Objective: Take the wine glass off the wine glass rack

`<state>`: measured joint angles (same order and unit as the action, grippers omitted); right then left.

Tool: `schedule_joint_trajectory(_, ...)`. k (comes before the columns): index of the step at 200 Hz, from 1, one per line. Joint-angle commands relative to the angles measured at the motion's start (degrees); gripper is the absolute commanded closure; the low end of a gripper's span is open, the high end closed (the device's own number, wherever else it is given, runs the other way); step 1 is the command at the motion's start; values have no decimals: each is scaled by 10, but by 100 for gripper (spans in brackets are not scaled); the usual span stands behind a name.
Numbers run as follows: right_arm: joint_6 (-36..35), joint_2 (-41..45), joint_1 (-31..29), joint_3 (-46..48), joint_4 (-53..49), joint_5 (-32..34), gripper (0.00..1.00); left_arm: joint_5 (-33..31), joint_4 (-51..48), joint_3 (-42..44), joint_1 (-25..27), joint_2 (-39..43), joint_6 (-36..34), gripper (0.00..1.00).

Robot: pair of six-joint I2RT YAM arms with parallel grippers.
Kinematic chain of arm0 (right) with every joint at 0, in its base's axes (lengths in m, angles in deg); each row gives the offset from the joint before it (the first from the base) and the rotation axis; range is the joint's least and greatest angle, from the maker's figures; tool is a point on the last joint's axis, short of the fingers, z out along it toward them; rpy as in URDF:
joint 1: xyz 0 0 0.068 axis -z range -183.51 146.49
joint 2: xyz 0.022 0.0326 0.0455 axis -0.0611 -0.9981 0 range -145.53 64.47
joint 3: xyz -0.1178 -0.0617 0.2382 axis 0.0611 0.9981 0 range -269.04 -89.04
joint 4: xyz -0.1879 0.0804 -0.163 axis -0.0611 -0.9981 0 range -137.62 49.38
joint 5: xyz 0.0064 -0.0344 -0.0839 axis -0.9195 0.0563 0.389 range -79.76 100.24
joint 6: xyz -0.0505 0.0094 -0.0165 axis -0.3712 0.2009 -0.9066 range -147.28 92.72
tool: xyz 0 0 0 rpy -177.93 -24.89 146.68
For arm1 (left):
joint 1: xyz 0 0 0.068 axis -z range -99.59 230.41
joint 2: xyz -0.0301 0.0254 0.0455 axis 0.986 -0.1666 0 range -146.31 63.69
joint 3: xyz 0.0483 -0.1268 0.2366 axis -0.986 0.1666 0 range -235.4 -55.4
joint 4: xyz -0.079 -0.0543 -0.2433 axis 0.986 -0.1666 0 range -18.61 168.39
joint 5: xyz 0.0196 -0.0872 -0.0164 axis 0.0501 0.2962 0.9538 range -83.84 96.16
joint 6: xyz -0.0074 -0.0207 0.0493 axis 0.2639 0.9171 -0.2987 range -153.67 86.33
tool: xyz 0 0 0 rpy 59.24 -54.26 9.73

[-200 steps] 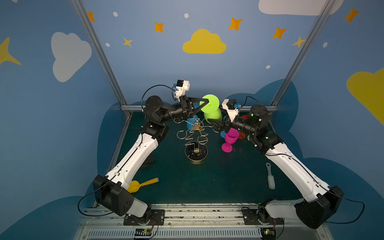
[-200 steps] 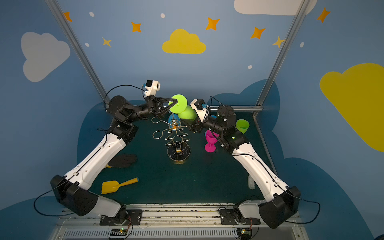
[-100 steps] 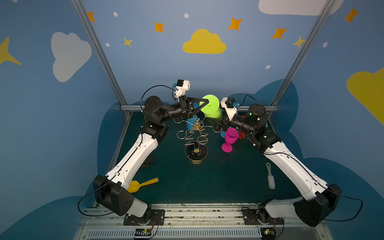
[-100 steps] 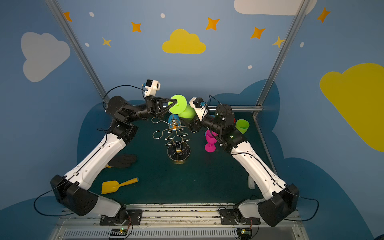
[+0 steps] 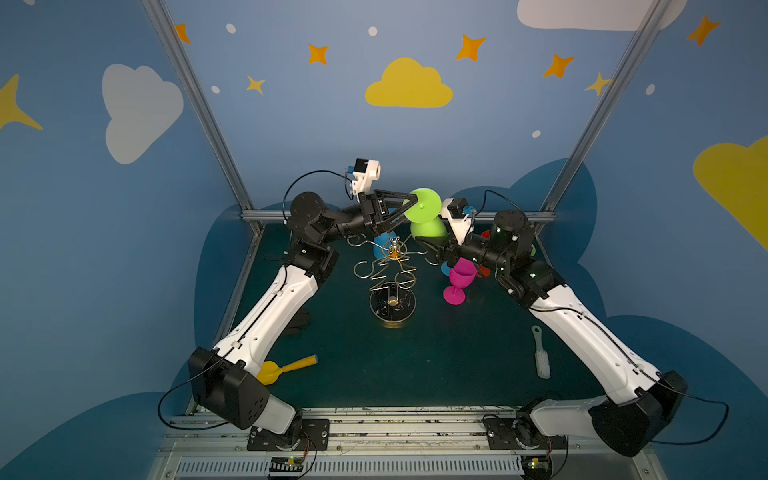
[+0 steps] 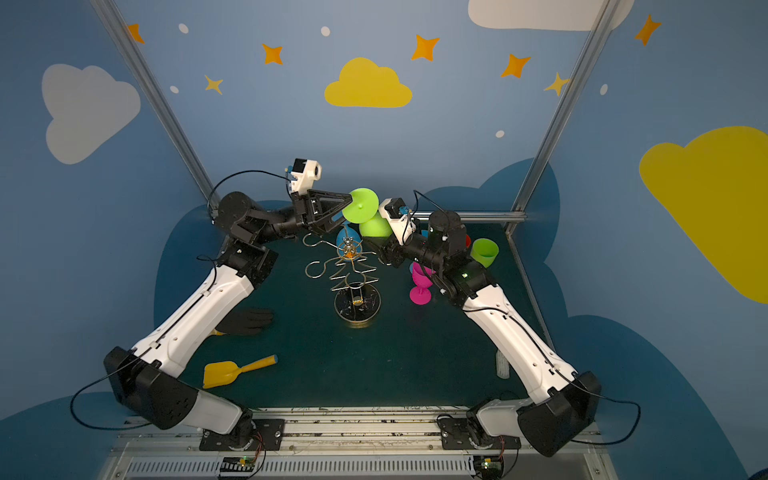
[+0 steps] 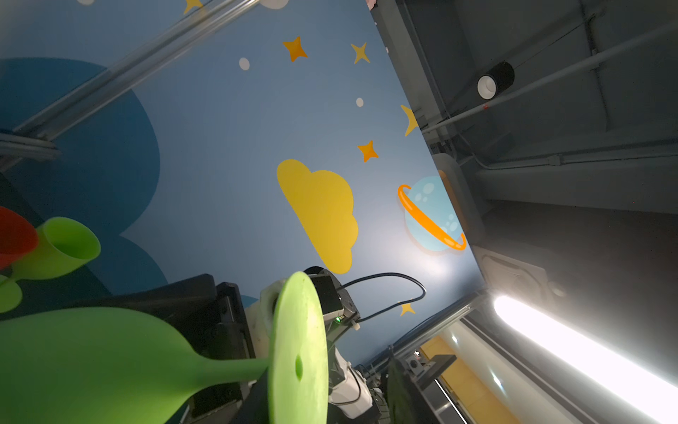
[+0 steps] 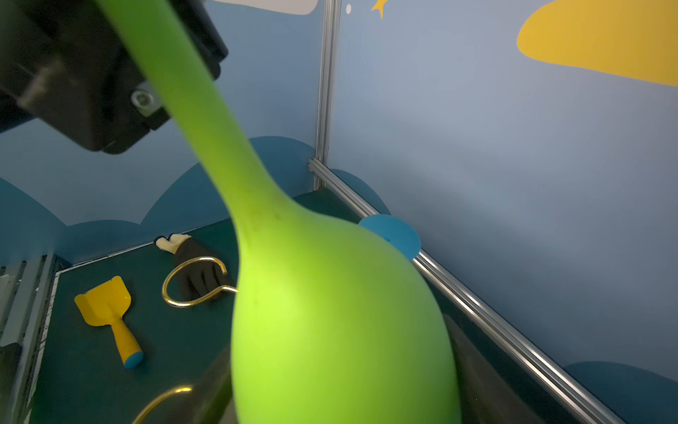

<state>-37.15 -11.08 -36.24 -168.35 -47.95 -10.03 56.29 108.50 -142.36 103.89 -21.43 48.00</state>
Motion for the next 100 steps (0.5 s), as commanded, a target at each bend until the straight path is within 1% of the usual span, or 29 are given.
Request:
schedule_joint_trajectory(1, 13, 35, -3, -27, -71, 34, 56, -10, -35, 1, -8, 32, -71, 39)
schedule_joint_trajectory(24, 19, 55, -3, -45, -142, 61, 59, -50, -118, 14, -15, 58, -164, 31)
schedule_joint_trajectory(36, 25, 64, -2, -57, -181, 74, 61, -80, -161, 19, -16, 69, -213, 29)
schedule_joint_trajectory(59, 32, 78, -3, -76, -241, 91, 65, -123, -205, 22, -13, 80, -320, 28)
schedule_joint_trajectory(71, 39, 81, -2, -86, -267, 99, 66, -139, -210, 32, -8, 87, -403, 28)
schedule_joint_trajectory(79, 44, 81, -3, -97, -287, 103, 66, -162, -221, 38, -2, 90, -456, 29)
schedule_joint_trajectory(90, 52, 76, -2, -114, -315, 104, 67, -187, -230, 47, 9, 96, -549, 31)
schedule_joint_trajectory(100, 59, 70, -3, -128, -337, 102, 69, -227, -235, 57, 21, 103, -622, 32)
